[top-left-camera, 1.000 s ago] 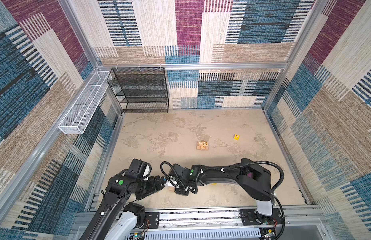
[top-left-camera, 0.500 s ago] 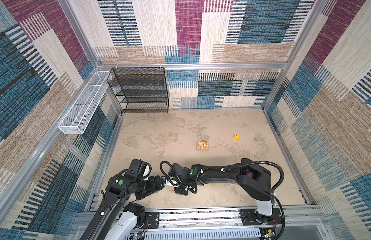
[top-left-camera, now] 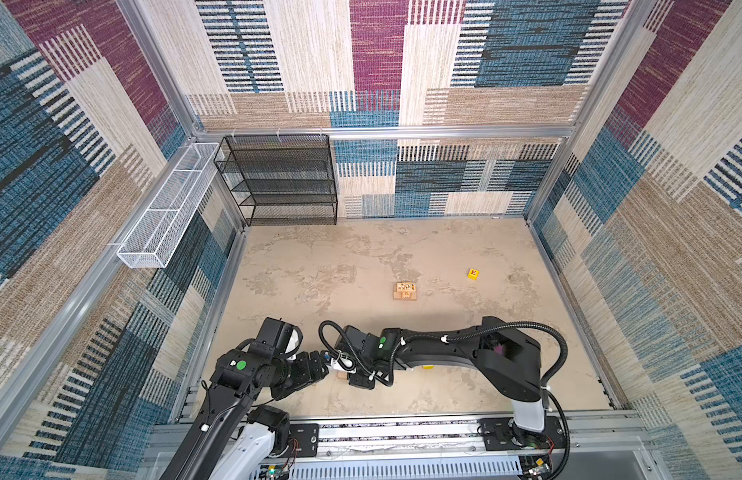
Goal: Build the wood block tower
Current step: 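Close the right gripper on the plain bar and lift it, then carry the plain bar over the printed-bar stack with the right gripper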
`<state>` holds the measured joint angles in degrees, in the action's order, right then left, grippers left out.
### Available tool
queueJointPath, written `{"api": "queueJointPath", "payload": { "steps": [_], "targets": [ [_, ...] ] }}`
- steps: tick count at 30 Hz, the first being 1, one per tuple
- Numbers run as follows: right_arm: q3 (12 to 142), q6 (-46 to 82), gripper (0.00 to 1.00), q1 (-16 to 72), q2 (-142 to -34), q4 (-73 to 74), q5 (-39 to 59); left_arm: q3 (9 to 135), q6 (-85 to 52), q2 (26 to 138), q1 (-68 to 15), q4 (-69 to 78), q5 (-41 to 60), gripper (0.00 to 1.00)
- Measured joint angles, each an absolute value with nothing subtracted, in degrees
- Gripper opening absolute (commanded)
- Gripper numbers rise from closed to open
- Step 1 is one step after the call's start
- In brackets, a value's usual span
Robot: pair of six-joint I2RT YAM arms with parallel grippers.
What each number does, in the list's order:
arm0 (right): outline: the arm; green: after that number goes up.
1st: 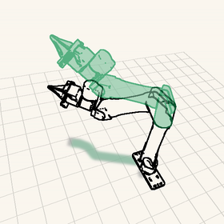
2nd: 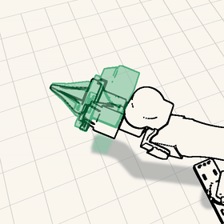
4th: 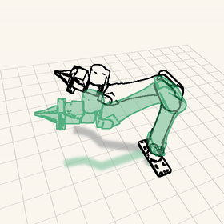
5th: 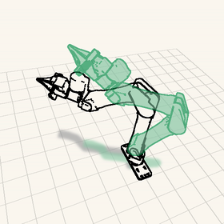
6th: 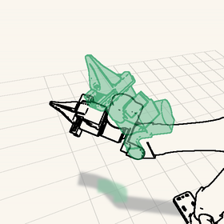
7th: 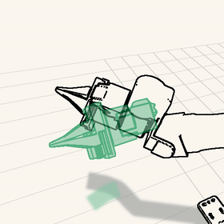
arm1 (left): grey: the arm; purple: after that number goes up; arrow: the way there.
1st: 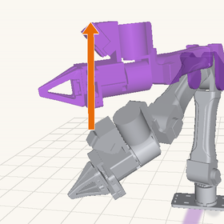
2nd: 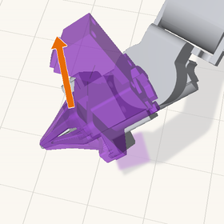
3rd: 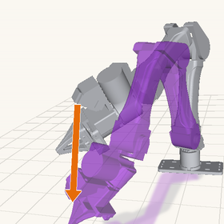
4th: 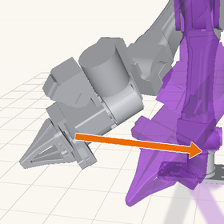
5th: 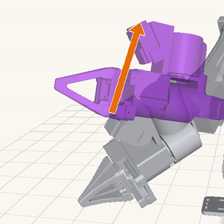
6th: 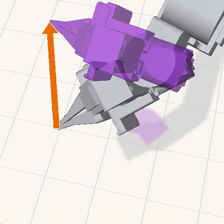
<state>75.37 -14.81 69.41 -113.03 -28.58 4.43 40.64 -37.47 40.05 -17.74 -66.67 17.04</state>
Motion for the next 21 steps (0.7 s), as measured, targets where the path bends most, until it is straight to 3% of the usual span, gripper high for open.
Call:
{"api": "queueJointPath", "payload": {
  "steps": [12,21],
  "targets": [
    [73.84,-12.99,0.00,69.38,-110.28,-28.03,2.02,40.66,-37.47,39.24,-17.69,-66.65,17.02,0.87],
    [69.36,-10.13,0.00,69.36,-103.28,-24.80,-6.15,45.36,-37.39,39.66,-17.67,-66.67,16.36,0.86]
  ]
}}
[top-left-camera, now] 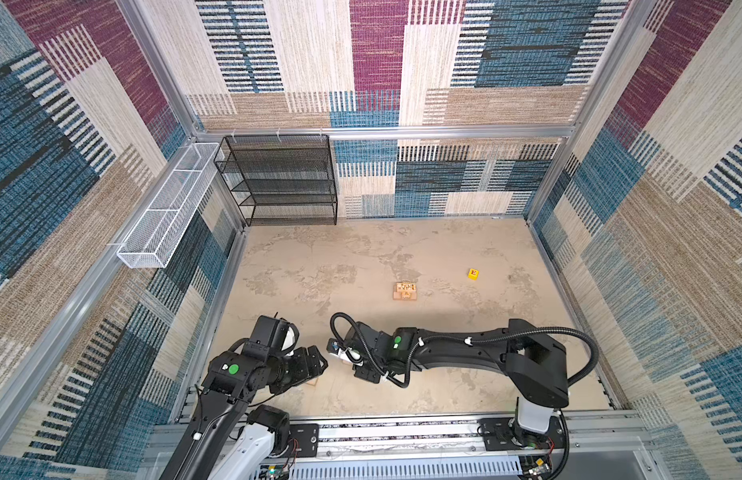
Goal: Build the wood block tower
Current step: 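Carry the plain bar over the printed-bar stack with the right gripper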
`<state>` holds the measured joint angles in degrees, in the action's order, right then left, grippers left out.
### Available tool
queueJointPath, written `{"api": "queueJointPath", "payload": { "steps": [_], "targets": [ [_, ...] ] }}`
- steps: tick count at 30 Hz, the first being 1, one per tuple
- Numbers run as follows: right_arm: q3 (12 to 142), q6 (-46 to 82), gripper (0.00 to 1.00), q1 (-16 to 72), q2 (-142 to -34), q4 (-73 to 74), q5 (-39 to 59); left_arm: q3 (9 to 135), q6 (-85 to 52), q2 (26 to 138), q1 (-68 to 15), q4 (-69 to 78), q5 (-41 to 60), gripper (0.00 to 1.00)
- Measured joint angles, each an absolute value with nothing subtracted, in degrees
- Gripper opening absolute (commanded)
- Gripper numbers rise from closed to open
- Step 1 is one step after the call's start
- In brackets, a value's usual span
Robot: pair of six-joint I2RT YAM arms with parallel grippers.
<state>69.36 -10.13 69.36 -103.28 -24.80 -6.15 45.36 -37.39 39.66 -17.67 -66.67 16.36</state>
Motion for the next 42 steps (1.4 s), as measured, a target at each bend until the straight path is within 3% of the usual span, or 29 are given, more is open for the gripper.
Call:
{"api": "queueJointPath", "payload": {
  "steps": [8,17,33,42],
  "targets": [
    [66.22,-4.73,0.00,68.84,-98.48,-19.62,-21.45,49.74,-34.46,46.04,-17.74,-64.64,15.25,0.85],
    [69.36,4.54,0.00,62.50,-97.25,-20.53,-28.95,54.61,-29.87,54.59,-17.74,-56.62,15.35,0.84],
    [74.85,13.54,0.00,46.68,-96.53,-27.40,-20.29,67.81,-21.10,72.49,-20.16,-48.97,18.17,0.84],
    [83.48,18.28,0.00,40.27,-103.20,-34.04,-17.47,60.71,-17.32,73.58,-20.67,-46.04,18.06,0.84]
  ]
}}
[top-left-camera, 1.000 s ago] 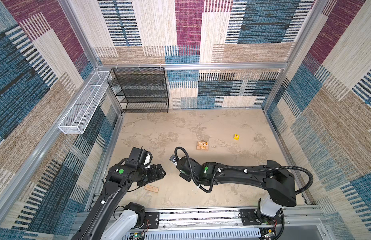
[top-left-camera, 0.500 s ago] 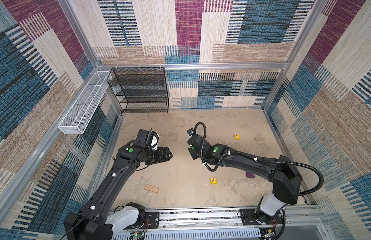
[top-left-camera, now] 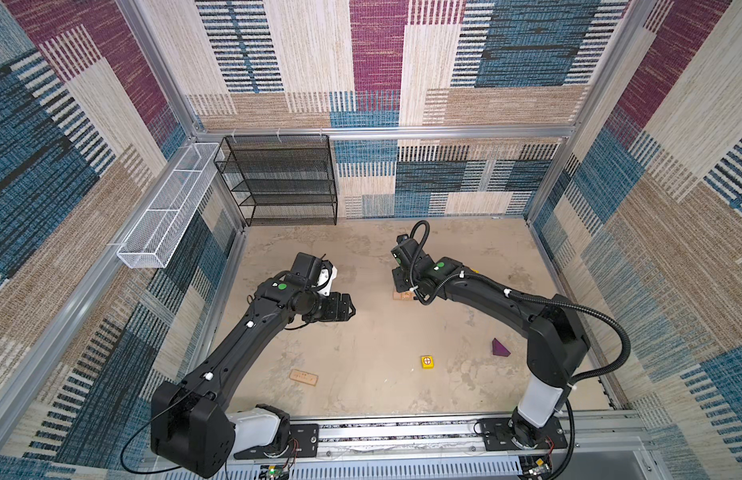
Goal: Build the wood block tower
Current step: 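Carry the plain bar over the printed-bar stack with the right gripper, then lower the plain bar onto the cow bar atop the stack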
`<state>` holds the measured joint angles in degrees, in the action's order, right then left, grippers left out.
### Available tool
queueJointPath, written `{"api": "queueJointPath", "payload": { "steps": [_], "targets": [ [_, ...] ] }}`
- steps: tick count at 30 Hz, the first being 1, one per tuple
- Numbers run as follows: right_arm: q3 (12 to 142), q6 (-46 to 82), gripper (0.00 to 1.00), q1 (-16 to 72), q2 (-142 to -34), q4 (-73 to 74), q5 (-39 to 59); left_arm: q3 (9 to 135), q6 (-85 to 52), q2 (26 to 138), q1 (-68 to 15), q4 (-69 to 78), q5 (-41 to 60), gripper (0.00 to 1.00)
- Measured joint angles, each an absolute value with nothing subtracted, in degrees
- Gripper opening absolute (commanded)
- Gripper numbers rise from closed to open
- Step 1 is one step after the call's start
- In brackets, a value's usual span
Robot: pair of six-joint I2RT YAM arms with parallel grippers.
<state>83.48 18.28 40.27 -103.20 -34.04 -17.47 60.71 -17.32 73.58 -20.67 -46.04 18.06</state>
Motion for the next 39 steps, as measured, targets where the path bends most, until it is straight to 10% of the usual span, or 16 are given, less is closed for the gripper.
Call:
{"api": "queueJointPath", "payload": {
  "steps": [39],
  "targets": [
    [88.18,30.17,0.00,35.92,-111.66,-41.82,-12.62,54.98,-14.74,69.71,-20.69,-44.34,16.82,0.85]
  ]
}}
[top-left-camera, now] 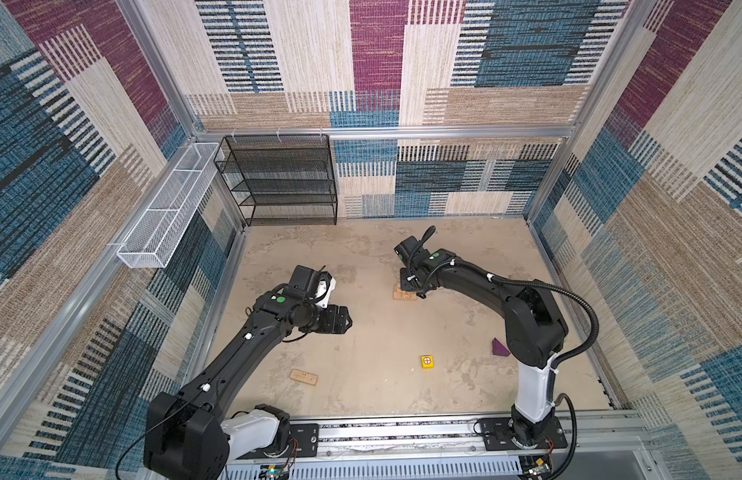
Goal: Build the wood block tower
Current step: 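Lower the plain bar onto the cow bar atop the stack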
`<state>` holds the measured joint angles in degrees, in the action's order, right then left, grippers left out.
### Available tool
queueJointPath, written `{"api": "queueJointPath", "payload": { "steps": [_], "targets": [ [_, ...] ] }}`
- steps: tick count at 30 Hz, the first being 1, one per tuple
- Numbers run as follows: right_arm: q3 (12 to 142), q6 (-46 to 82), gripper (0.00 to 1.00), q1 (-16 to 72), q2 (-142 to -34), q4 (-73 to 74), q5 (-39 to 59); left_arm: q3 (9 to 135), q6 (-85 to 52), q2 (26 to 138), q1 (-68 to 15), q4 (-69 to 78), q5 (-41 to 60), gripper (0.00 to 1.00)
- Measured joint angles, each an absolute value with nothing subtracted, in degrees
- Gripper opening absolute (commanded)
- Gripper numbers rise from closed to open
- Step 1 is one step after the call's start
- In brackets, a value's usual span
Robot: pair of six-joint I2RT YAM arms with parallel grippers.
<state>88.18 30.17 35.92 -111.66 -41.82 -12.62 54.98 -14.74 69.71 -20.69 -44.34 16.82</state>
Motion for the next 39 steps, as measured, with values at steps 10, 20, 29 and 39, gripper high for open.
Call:
{"api": "queueJointPath", "payload": {
  "steps": [10,20,29,39],
  "targets": [
    [90.96,32.10,0.00,36.05,-113.34,-43.18,-11.55,54.98,-14.61,69.38,-20.69,-44.34,16.78,0.85],
    [93.86,34.24,0.02,37.54,-115.50,-45.25,-11.55,54.98,-14.61,69.01,-20.69,-44.34,16.73,0.85],
    [95.42,35.00,0.03,37.67,-117.12,-46.15,-11.57,54.96,-14.61,68.47,-20.69,-44.34,16.73,0.85],
    [96.53,35.51,0.09,37.87,-117.84,-46.46,-12.08,54.96,-14.61,68.29,-20.69,-44.34,16.73,0.85]
  ]
}}
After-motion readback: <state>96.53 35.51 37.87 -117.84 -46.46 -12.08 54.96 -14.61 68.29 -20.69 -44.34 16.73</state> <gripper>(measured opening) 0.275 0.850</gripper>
